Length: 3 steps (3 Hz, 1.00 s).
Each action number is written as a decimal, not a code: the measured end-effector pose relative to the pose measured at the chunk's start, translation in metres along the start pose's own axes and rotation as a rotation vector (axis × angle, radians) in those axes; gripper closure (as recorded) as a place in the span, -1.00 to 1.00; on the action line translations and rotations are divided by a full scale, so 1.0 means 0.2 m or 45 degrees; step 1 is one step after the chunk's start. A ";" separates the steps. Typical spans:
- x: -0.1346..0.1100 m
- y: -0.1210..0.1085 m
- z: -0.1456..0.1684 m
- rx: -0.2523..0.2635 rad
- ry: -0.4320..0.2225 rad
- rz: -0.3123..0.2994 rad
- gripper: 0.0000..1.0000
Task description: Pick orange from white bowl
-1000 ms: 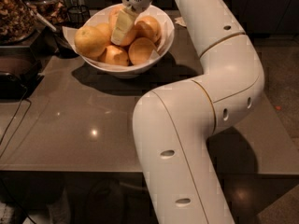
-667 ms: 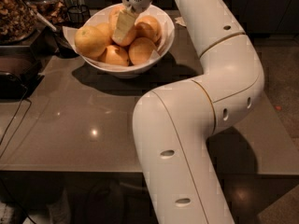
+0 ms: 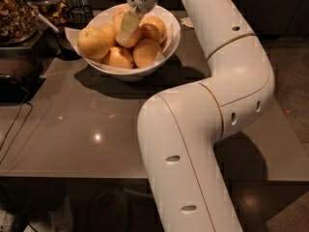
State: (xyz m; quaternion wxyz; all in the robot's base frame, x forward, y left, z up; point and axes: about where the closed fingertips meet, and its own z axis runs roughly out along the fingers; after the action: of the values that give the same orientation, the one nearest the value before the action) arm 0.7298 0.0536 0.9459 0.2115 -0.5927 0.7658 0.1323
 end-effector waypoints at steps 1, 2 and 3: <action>-0.07 -0.03 0.00 0.035 -0.046 -0.031 1.00; -0.15 0.01 -0.10 0.053 -0.128 -0.121 1.00; -0.17 0.08 -0.19 0.040 -0.209 -0.182 1.00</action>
Offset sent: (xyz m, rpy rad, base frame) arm -0.0596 0.0136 0.0468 0.1015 -0.1559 0.1603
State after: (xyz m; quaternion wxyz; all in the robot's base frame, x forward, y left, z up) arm 0.7155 0.0692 0.9937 0.2917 -0.6295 0.7037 0.1531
